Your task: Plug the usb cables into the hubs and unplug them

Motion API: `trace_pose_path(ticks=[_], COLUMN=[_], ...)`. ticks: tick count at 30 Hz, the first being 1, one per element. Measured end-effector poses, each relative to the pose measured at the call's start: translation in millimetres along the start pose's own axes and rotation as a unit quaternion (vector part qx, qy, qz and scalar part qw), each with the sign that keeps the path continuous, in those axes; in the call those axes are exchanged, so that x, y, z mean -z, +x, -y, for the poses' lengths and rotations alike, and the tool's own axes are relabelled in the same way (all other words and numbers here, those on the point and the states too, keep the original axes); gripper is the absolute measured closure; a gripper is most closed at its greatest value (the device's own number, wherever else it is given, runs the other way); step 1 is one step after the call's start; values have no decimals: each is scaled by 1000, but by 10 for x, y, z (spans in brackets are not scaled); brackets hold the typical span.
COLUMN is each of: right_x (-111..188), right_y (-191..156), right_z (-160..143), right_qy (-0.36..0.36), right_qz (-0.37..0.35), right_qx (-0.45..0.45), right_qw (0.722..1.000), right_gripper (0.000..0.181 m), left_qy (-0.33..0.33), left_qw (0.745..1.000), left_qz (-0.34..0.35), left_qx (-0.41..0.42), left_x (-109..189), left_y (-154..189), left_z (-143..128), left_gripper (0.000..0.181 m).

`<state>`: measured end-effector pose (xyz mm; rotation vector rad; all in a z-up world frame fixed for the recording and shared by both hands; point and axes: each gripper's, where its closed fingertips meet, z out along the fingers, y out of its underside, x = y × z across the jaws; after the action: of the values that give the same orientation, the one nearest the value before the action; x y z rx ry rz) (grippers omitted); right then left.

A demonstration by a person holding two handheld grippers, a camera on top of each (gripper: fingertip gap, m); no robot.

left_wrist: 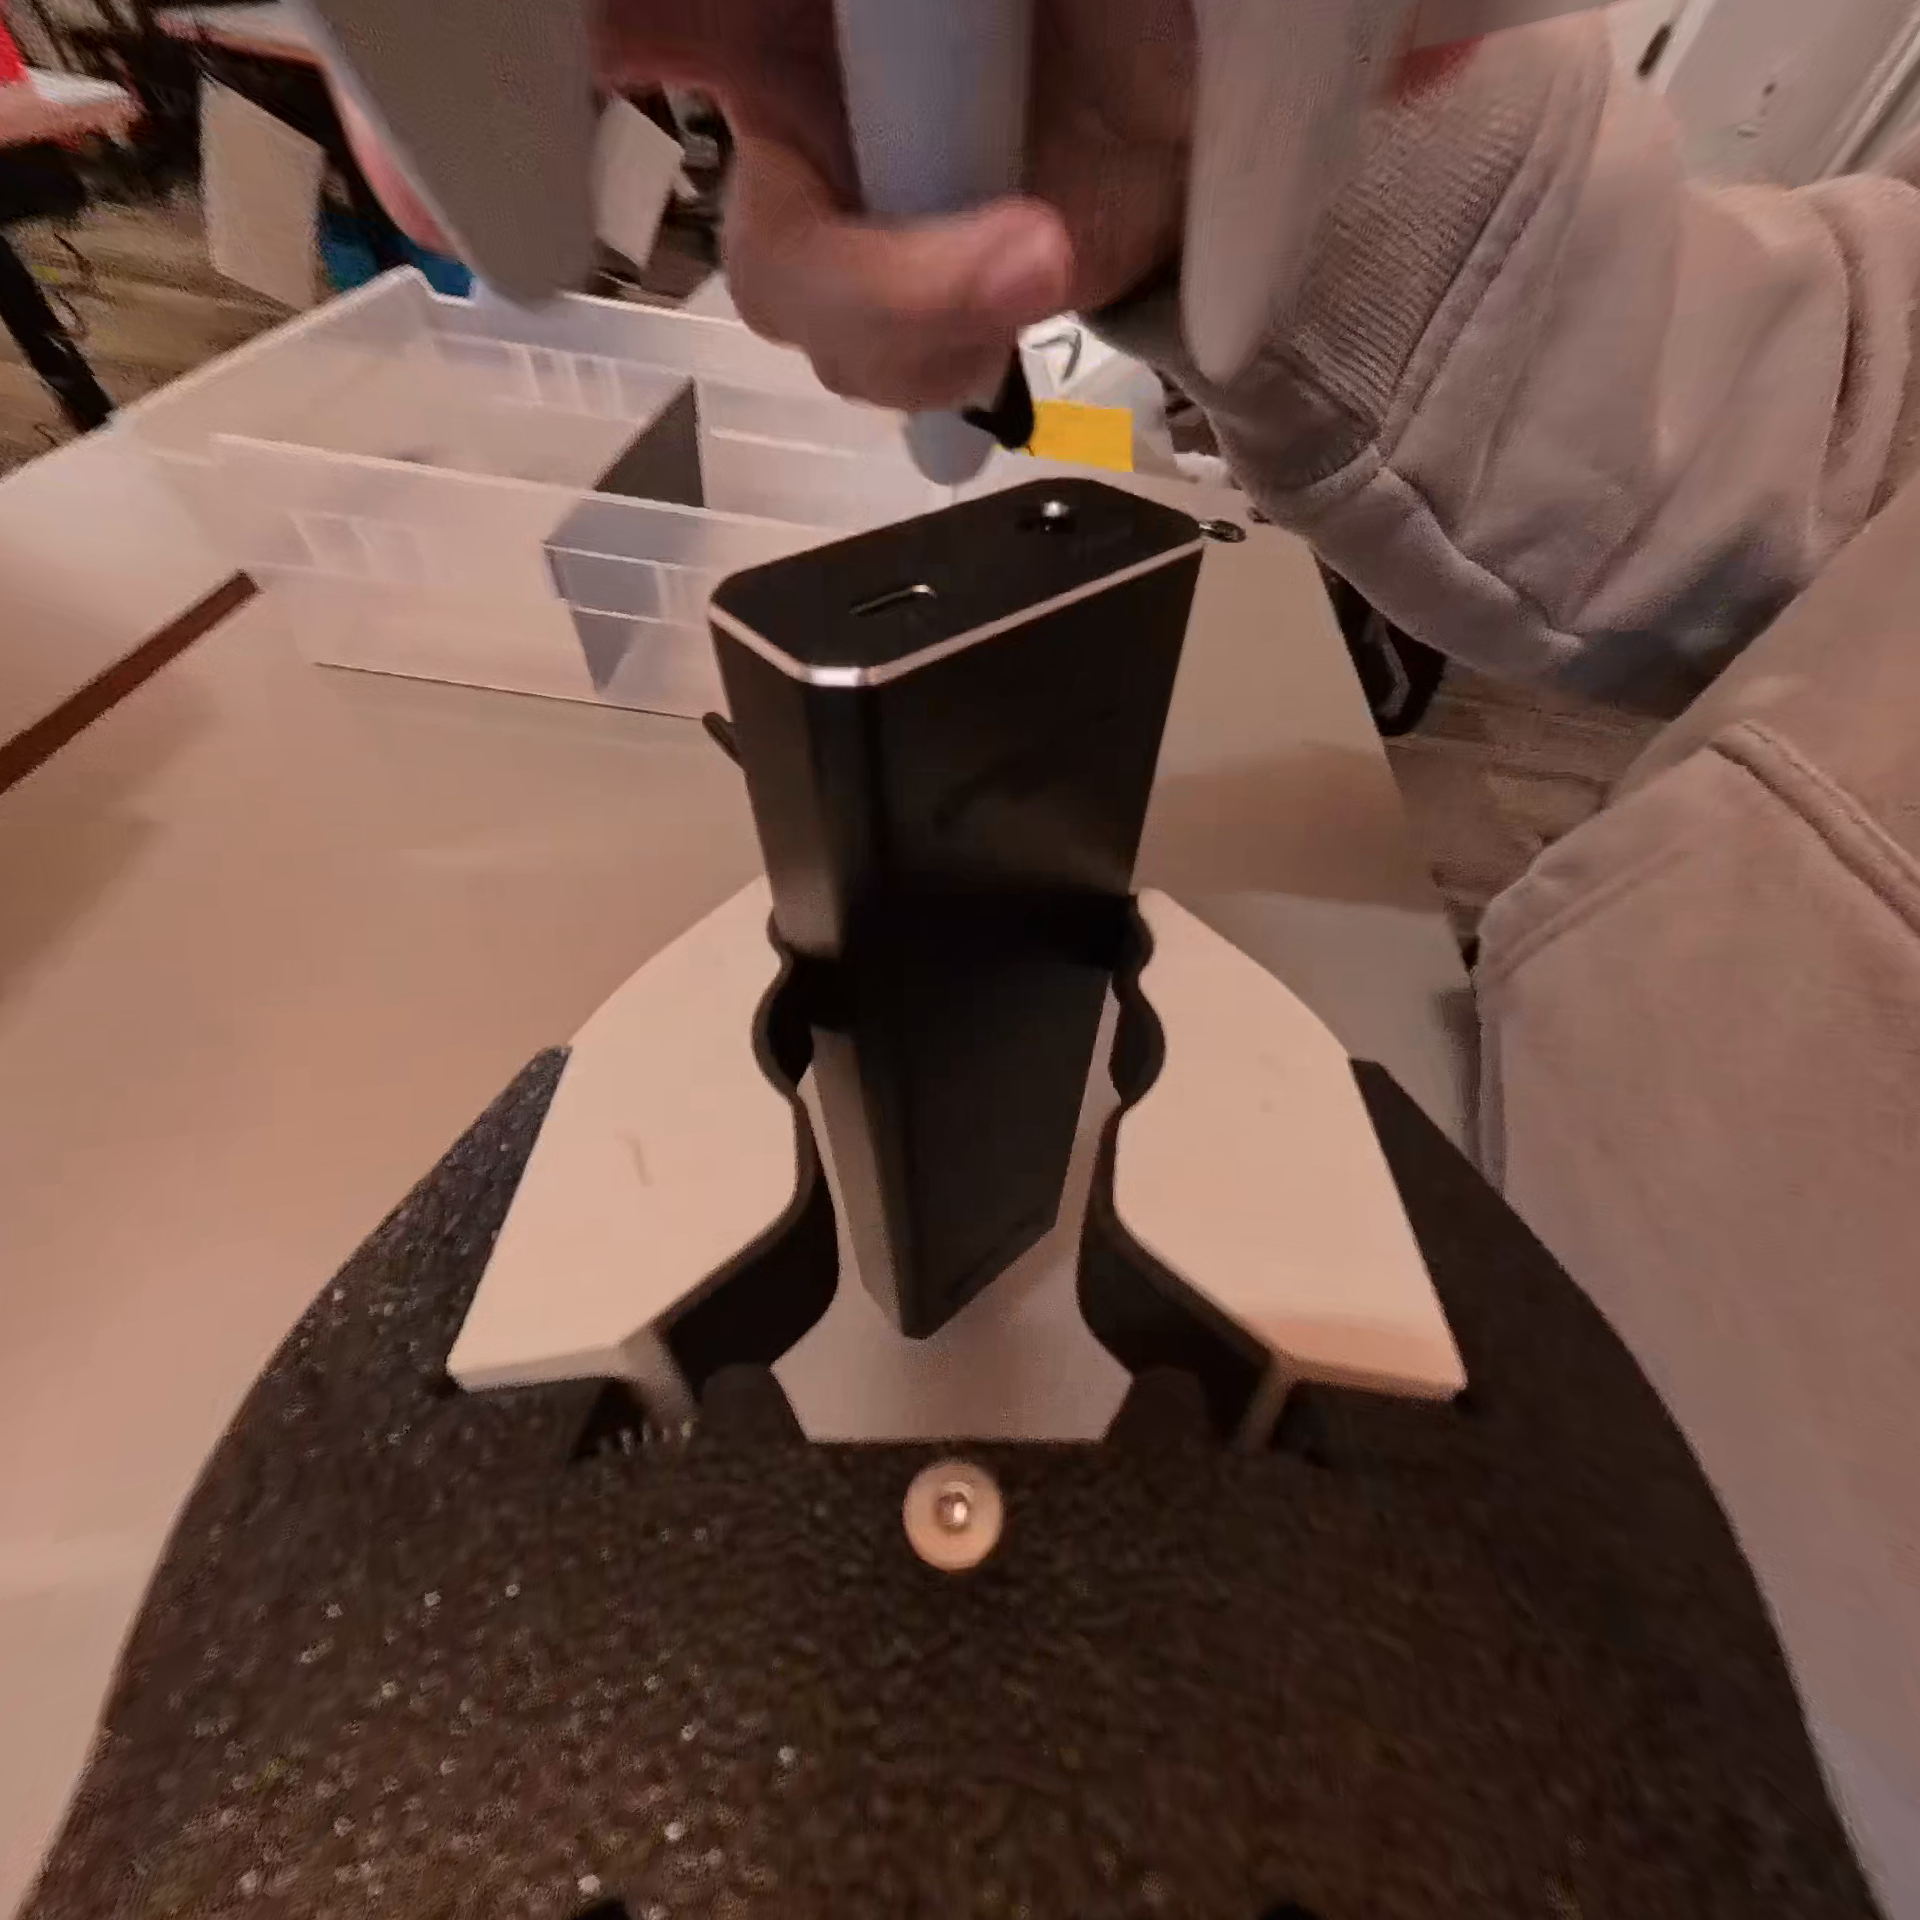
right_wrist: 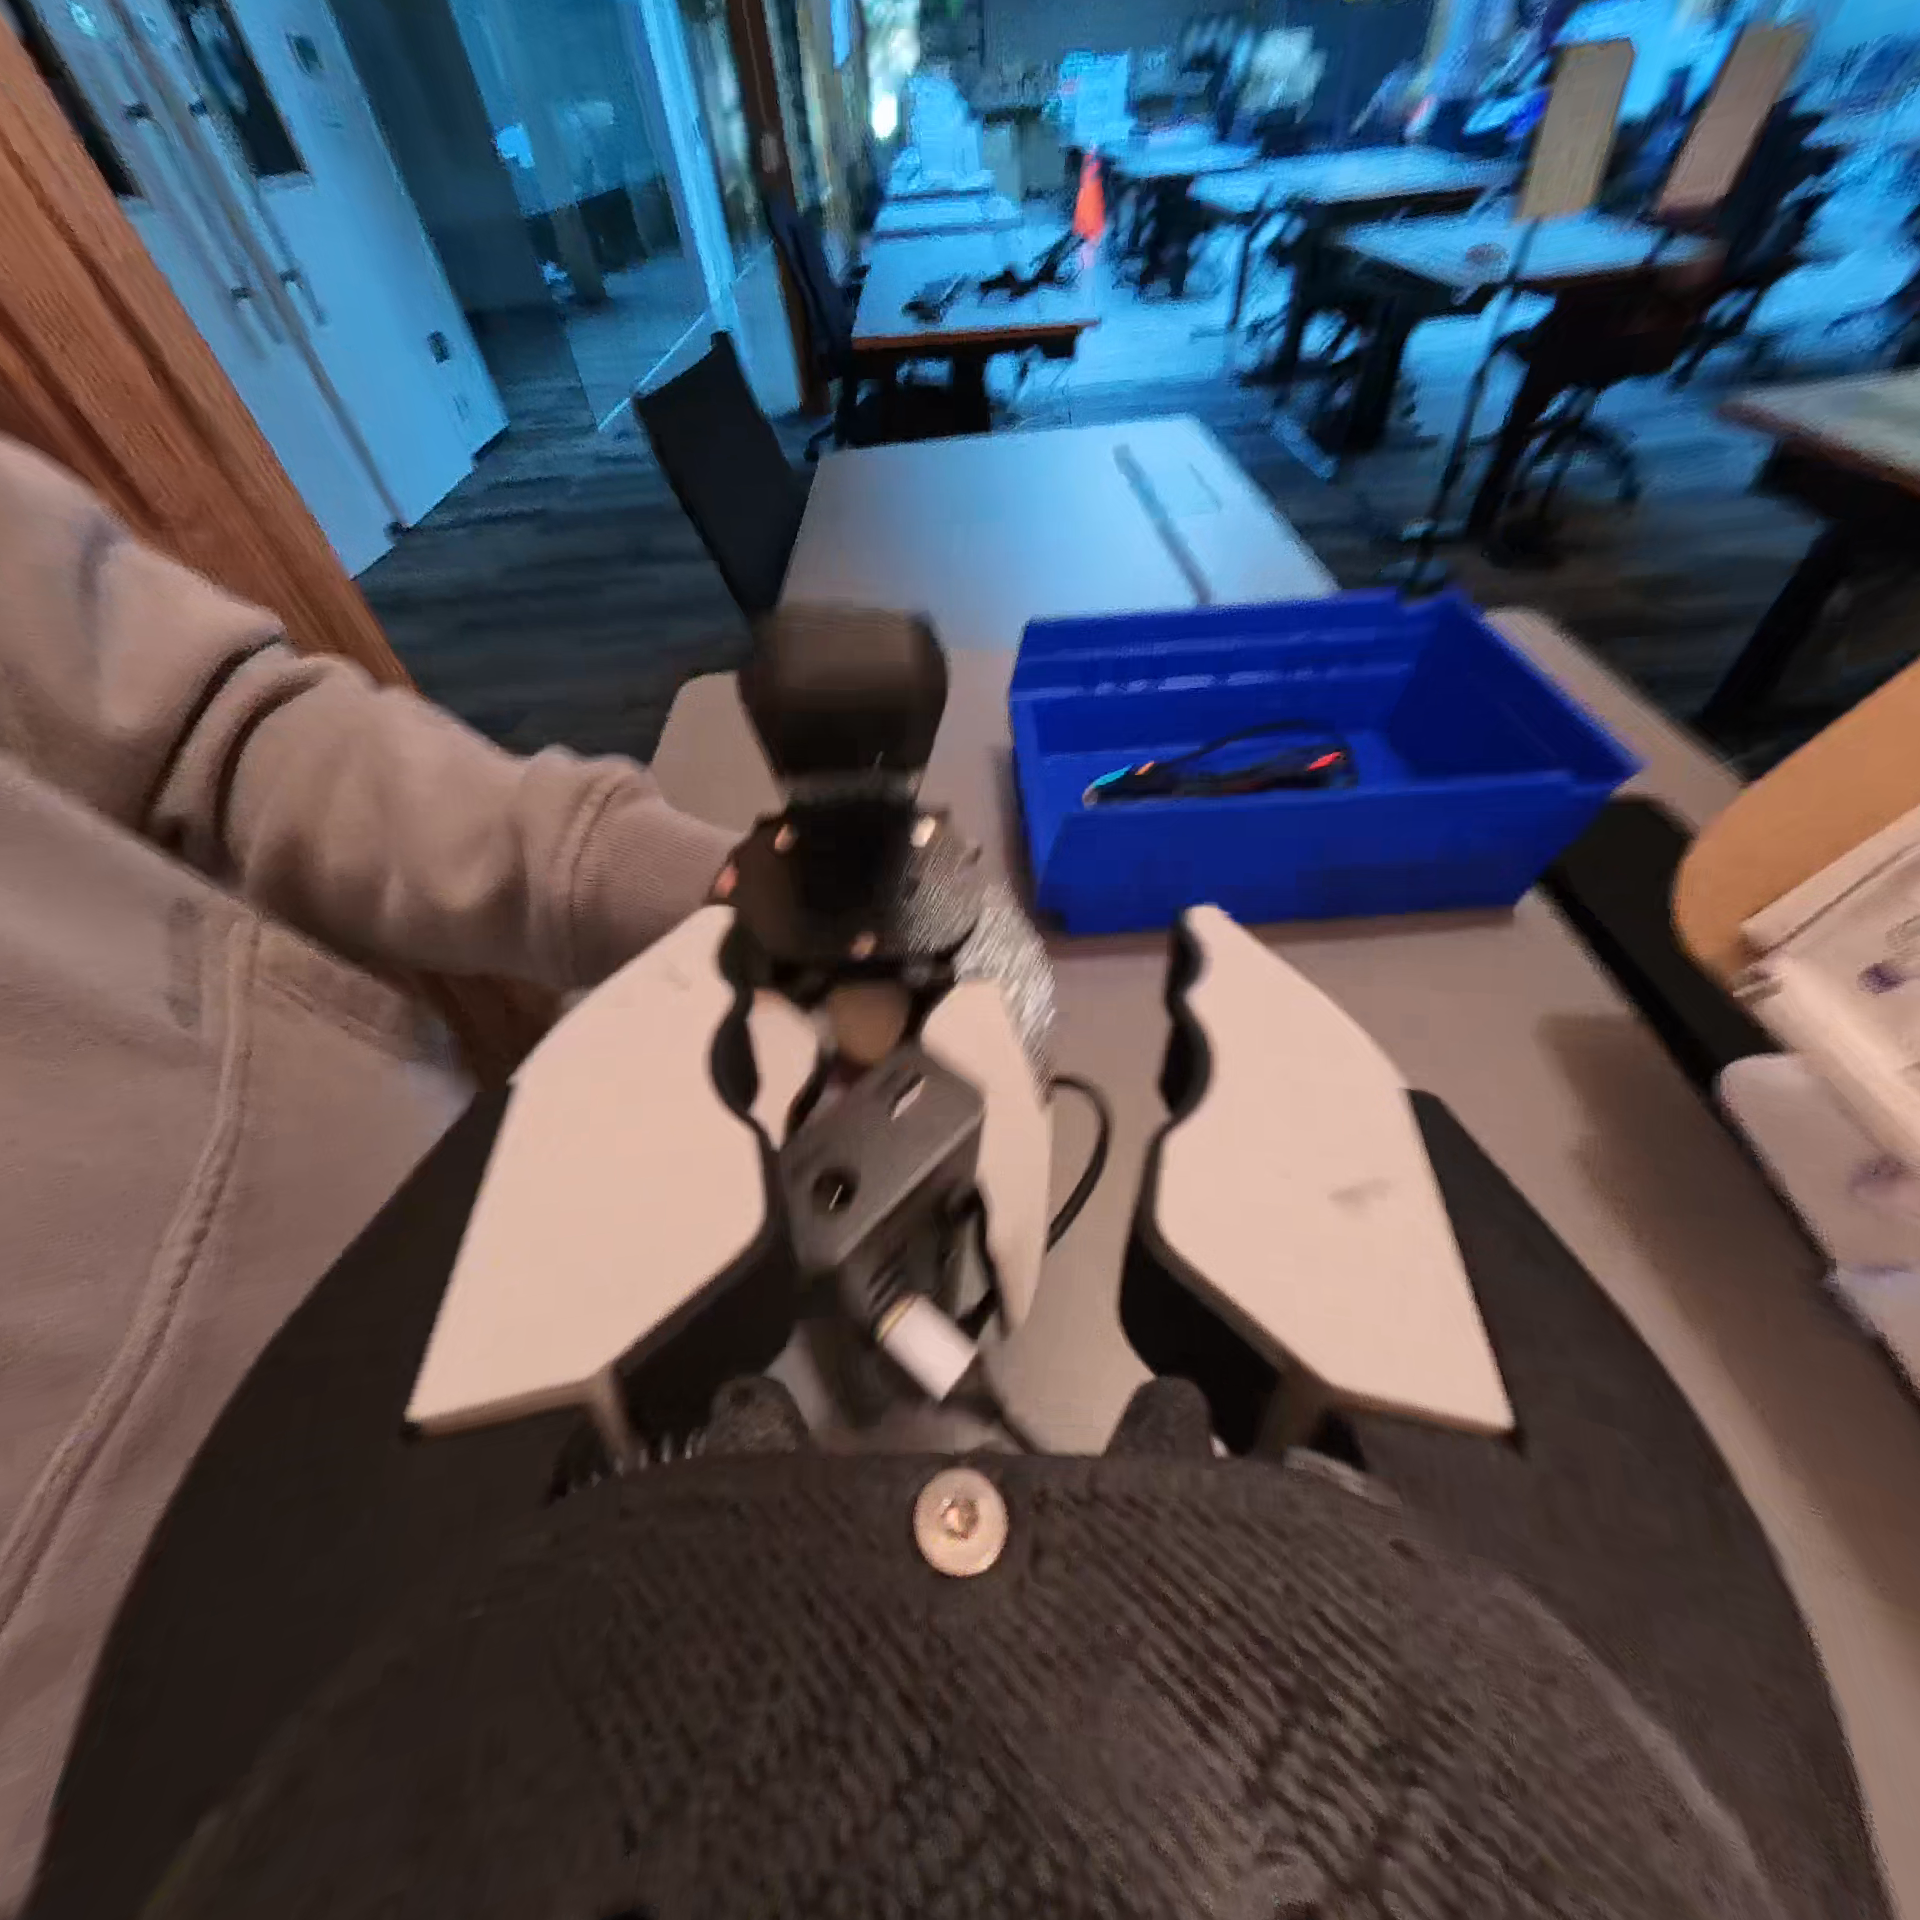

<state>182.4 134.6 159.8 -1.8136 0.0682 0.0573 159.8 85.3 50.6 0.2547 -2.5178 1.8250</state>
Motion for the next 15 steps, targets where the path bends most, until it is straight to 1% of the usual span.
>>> trace_pose_path(ticks=[1,2,3,4,6,7,8,10,11,13,14,15], right_x=[17,41,53,45,-12,-42,-86,-116,-112,-103,-92,-82], right_y=[-89,-190,-246,-292,-334,-391,-430,-549,-558,-527,-506,-447], right_z=[-136,-279,-411,-521,-628,-703,-720,-631,-602,-555,-535,-507], right_qy=[-17,-31,-43,-59,-72,-91,-94,-51,-42,-47,-55,-61], right_qz=[34,68,83,94,98,119,132,174,183,177,167,143], right_qx=[-5,1,16,38,80,92,102,128,130,129,137,146], right_qw=[999,997,996,993,989,985,981,975,974,975,975,977], right_gripper=[92,92,98,99,104,109,107,117,118,119,119,119], left_qy=[2,3,5,7,9,9,5,0,3,1,-1,5], left_qw=[1000,1000,1000,999,996,994,992,989,988,989,992,995], left_qz=[0,-11,-26,-45,-85,-104,-120,-142,-145,-134,-114,-77], left_qx=[-6,-9,-10,-14,-23,-29,-35,-45,-48,-57,-60,-57], left_x=[35,60,79,92,93,85,73,62,70,89,99,118], left_y=[1,32,74,130,243,294,334,373,366,331,289,198], left_z=[-2,1,15,32,82,109,126,156,182,231,253,288], left_gripper=[126,126,126,126,126,126,126,126,126,126,126,124])
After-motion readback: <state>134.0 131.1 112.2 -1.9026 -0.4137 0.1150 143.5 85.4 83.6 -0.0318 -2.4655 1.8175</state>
